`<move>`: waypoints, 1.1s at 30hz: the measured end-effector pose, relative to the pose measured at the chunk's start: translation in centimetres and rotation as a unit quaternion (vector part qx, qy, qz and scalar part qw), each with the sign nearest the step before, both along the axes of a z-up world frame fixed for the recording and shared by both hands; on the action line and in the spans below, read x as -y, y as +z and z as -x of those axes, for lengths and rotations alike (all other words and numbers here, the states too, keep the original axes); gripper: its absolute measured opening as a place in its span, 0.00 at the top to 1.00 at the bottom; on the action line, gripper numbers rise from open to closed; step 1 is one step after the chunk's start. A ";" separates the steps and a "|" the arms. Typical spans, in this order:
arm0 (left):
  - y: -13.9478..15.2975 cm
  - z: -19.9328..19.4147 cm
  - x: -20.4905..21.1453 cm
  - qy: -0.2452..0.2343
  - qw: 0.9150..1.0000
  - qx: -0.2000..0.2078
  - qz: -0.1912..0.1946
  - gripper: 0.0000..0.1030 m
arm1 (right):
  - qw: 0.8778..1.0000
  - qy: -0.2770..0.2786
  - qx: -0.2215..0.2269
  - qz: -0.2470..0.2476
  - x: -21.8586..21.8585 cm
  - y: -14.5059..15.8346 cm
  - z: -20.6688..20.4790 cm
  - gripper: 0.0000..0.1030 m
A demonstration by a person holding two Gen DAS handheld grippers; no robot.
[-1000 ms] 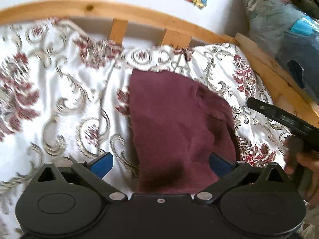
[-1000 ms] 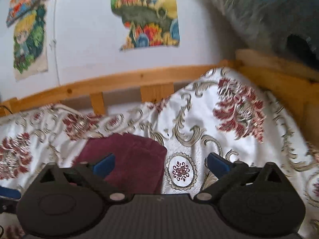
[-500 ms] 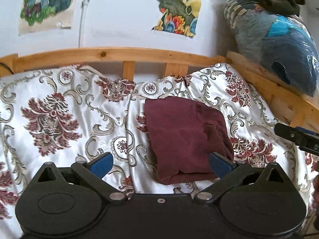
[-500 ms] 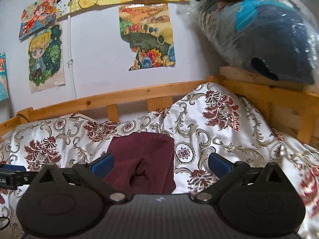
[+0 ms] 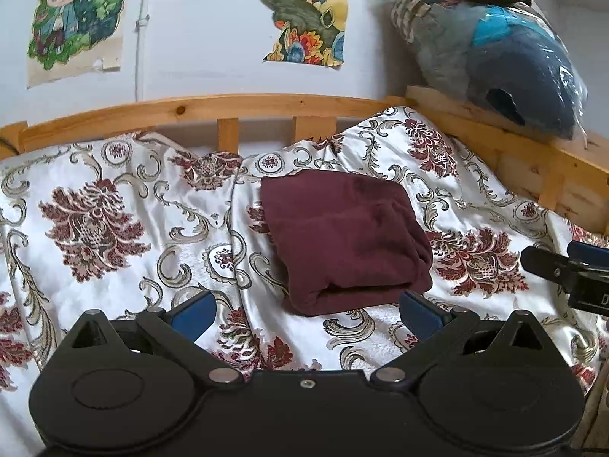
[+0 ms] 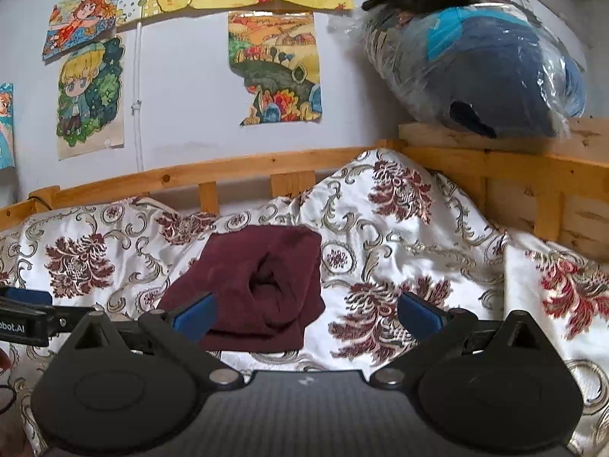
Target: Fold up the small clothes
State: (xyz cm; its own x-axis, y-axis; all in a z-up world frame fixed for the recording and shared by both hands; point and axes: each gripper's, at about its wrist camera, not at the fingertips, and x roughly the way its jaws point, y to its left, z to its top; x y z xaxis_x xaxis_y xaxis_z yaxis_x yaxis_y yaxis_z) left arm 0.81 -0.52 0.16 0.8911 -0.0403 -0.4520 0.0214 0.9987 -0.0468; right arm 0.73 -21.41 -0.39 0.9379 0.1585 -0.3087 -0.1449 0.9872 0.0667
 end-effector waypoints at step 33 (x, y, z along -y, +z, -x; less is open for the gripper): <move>-0.1 0.2 -0.1 0.011 1.000 0.002 0.002 0.01 | 1.000 0.019 -0.004 -0.006 -0.4 -0.5 -0.2 0.00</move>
